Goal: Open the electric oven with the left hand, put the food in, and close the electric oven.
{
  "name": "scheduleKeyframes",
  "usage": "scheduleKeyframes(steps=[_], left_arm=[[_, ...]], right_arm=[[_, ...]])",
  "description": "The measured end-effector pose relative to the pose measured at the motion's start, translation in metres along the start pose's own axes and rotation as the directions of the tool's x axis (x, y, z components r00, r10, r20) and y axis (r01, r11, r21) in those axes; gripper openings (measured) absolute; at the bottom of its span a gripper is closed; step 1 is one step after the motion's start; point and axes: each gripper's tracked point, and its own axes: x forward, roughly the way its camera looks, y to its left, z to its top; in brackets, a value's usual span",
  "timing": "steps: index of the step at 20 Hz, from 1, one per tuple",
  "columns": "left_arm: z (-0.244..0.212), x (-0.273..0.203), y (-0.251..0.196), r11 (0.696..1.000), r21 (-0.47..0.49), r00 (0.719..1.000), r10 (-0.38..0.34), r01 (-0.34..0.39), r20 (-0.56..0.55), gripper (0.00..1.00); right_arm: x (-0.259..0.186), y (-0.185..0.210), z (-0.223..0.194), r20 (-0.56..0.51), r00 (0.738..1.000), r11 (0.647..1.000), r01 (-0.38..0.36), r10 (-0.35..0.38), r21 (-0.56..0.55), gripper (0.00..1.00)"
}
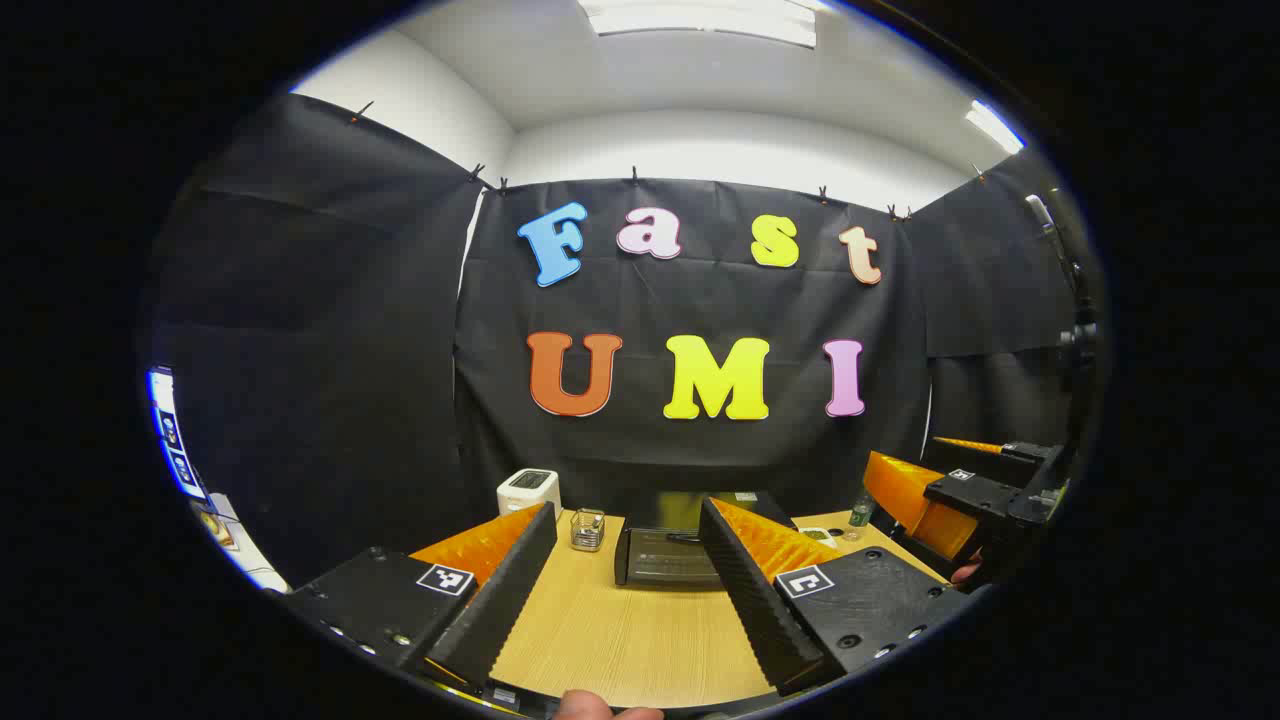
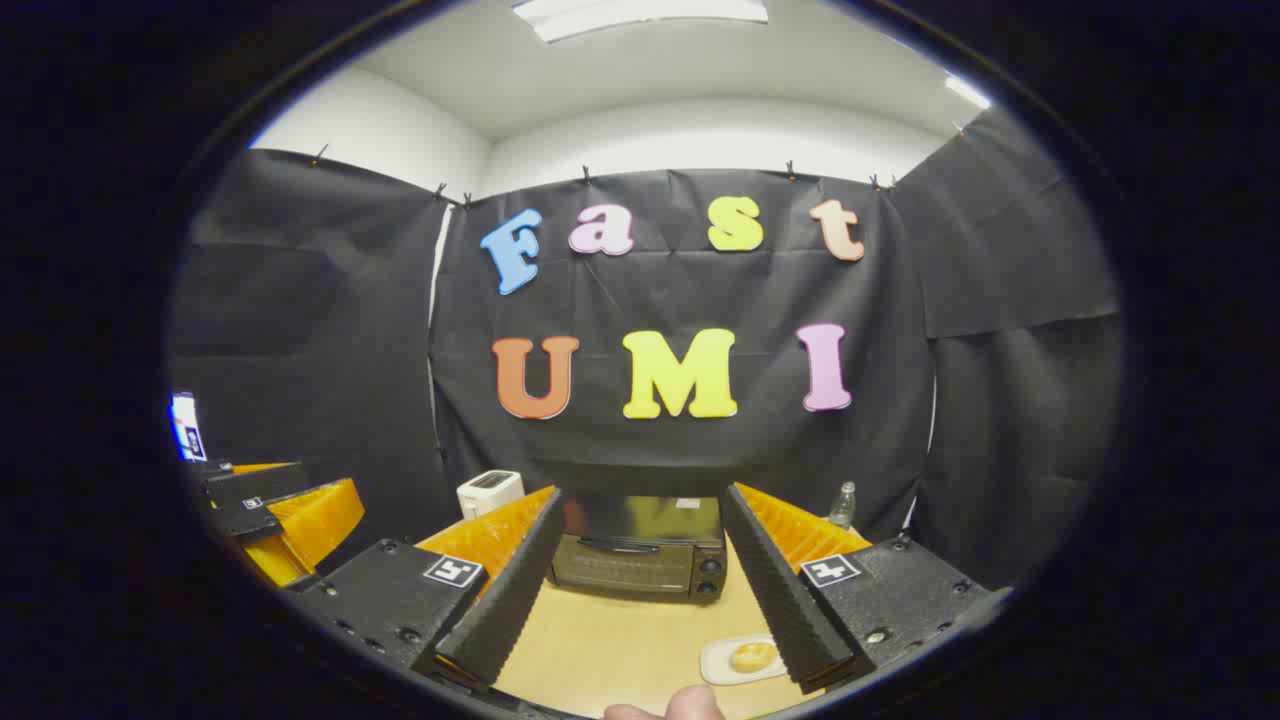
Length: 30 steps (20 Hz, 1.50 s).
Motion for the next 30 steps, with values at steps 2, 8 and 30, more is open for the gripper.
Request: scheduleKeyframes(steps=[2,8,30], left_arm=[[0.000,0.000,-0.001,1.000,-0.001,1.000,-0.007,0.007,0.003,0.82],[-0.001,-0.004,0.004,1.000,-0.018,1.000,-0.013,0.013,-0.001,0.94],[-0.013,0.000,0.010,1.000,-0.009,1.000,-0.001,0.001,-0.017,0.94]], right_arm=[[-0.003,-0.001,0.003,0.010,1.000,1.000,0.008,-0.008,0.014,1.00],[-0.008,-0.004,0.002,0.002,1.000,0.999,0.026,-0.026,0.026,0.99],[-0.007,-0.002,-0.003,-0.009,1.000,0.998,0.028,-0.027,0.055,0.99]])
